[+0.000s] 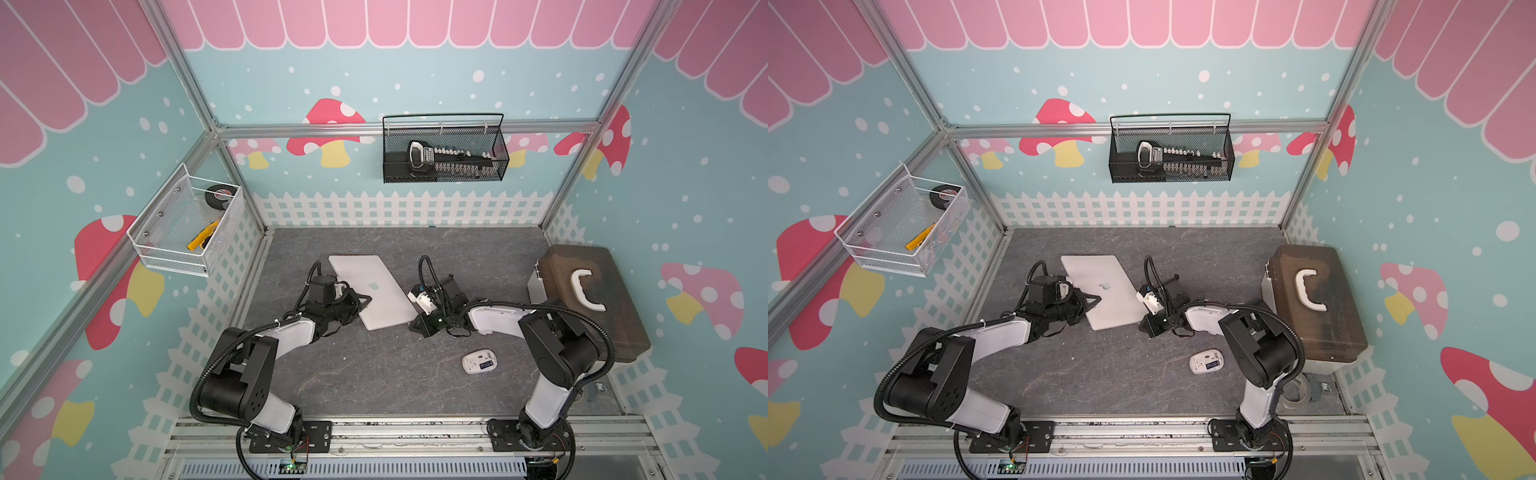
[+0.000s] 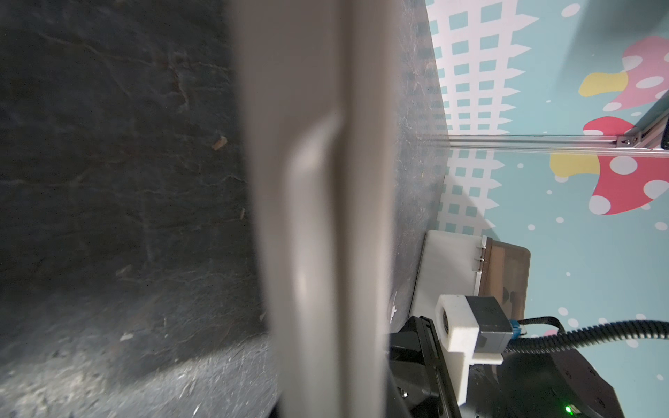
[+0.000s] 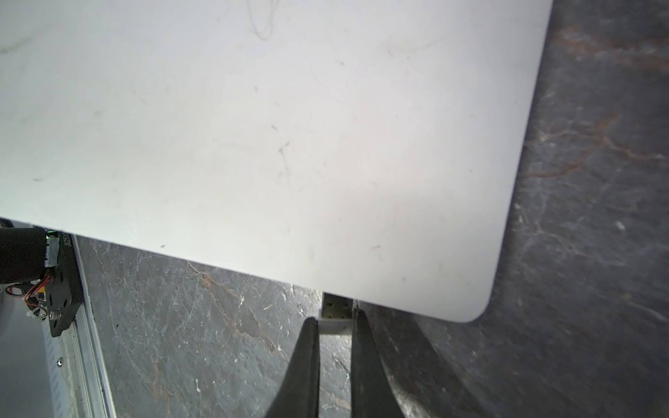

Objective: Insert the wireless mouse receiver into the laptop
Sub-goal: Insert the USB plug into the USB port.

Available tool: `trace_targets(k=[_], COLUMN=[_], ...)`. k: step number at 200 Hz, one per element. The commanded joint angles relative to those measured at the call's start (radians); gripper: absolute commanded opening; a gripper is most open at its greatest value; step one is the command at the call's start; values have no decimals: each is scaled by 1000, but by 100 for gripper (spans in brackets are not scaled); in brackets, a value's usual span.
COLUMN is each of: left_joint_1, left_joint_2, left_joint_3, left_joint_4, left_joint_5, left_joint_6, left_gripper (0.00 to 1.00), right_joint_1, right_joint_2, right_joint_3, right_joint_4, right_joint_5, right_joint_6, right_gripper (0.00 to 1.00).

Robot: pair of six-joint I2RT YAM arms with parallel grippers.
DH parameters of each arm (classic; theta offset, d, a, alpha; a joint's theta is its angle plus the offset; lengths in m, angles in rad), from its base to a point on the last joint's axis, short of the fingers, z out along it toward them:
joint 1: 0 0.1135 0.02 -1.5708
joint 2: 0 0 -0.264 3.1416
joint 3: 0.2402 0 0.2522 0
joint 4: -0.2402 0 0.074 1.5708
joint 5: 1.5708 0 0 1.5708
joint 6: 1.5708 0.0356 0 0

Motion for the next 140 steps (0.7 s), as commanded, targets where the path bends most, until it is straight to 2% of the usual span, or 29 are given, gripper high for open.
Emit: trace_targets(k=[1,140], left_joint_1=[3,3], left_joint_2=[-22,-25], left_joint_3=[24,16], left_joint_4=[4,5], left_joint_5=[-5,-5], left_joint_6=[46,44], left_gripper=[0,0], right_joint_1=[-9,-20], right_joint_2=[0,-1], right_joint_3=[17,17], right_joint_4=[13,12], right_joint_5=[0,7], right_joint_6=[-9,0], right_gripper=[11,11])
